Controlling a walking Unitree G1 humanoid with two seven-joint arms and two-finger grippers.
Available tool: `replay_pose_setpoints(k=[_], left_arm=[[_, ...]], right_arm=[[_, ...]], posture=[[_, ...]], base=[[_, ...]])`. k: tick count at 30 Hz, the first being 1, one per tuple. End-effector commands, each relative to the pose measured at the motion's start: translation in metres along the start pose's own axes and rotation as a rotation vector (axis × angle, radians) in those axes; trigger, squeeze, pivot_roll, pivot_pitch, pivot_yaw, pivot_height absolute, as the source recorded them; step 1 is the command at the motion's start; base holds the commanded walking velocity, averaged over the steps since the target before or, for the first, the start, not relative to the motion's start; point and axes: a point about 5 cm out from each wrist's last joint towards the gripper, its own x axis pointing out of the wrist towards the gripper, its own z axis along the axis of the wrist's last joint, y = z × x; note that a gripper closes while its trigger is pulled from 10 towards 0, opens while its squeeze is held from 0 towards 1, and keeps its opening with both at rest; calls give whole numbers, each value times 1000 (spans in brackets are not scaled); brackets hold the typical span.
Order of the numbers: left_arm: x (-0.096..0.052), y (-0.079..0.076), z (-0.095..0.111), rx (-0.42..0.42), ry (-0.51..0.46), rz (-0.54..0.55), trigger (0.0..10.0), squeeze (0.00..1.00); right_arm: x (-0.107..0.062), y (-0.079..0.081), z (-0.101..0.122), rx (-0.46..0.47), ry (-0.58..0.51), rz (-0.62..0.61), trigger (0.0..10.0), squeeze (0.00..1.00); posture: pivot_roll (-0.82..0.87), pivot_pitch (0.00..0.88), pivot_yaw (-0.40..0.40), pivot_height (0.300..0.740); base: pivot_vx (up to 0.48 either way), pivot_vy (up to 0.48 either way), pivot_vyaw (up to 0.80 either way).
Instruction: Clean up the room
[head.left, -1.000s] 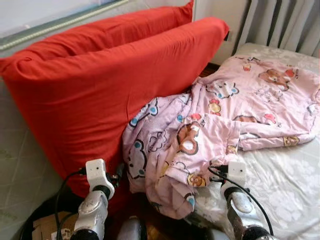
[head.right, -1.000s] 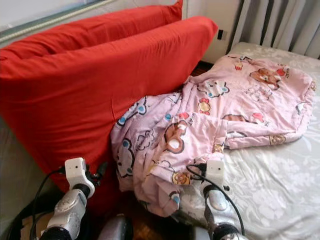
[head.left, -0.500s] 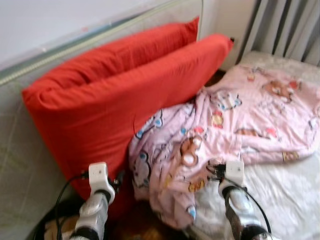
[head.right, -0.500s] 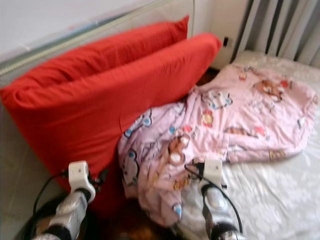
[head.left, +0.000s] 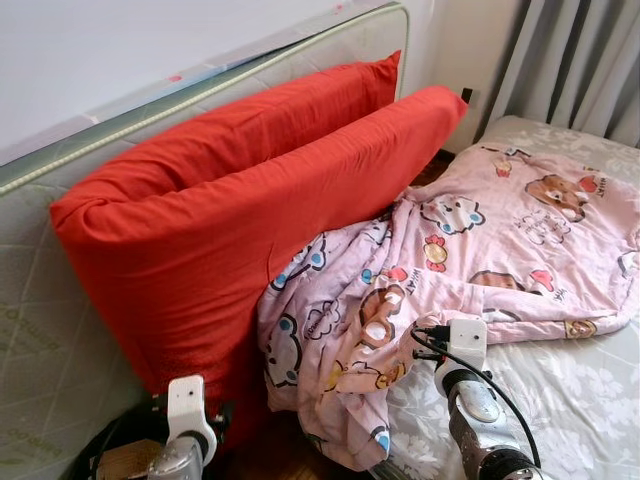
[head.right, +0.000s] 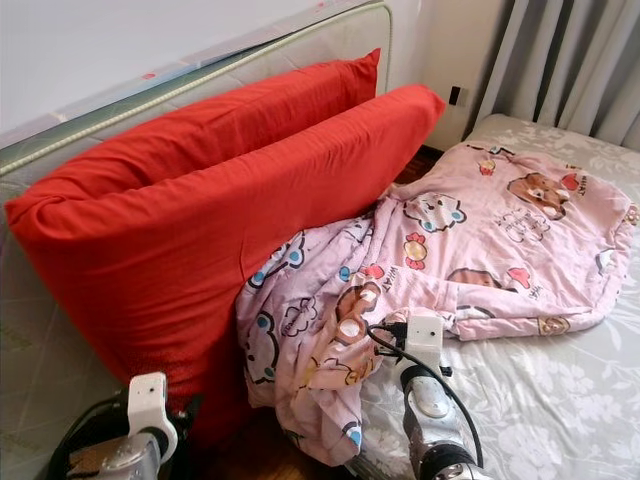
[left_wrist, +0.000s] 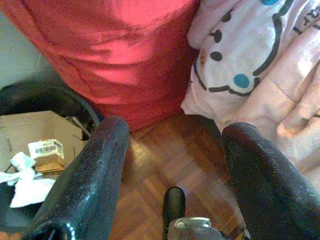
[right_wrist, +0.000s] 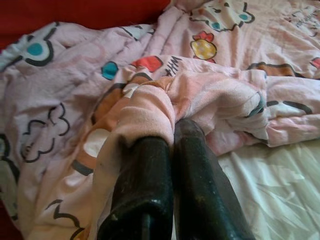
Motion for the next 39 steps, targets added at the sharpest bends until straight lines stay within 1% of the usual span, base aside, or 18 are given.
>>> replay_pose_setpoints(k=[1,4,8,10,17,18,25,39], left_arm=[[-3,7,-9,35,45,19,10000,0],[-7,10,-22,33,84,31,10000,0],[-9,10,-28,21,100,37,10000,0],[-11,11,-33,30,125,31,10000,0],[-15,15,-42,30,159,44,10000,0],[-16,16,-46,31,173,47,10000,0],[-20,17,-54,41,205,46,10000,0],[-21,20,-57,49,230,42,10000,0]], right_arm=[[-1,1,0,11,-9,0,10000,0],[-1,4,-3,2,4,10,10000,0],[-2,4,-5,-12,6,16,10000,0],[-2,5,-4,-9,0,15,10000,0],[-2,4,-5,-8,8,13,10000,0],[-2,5,-5,-9,6,16,10000,0],[-3,7,-5,-11,1,17,10000,0],[-2,8,-3,-14,-5,14,10000,0]], posture=[[69,0,40,740],[62,0,41,740],[65,0,37,740],[68,0,36,740],[66,0,36,740],[64,0,36,740],[61,0,41,740],[62,0,48,740]], base=[[0,0,0],[0,0,0],[0,0,0],[0,0,0],[0,0,0],[0,0,0],[0,0,0],[0,0,0]])
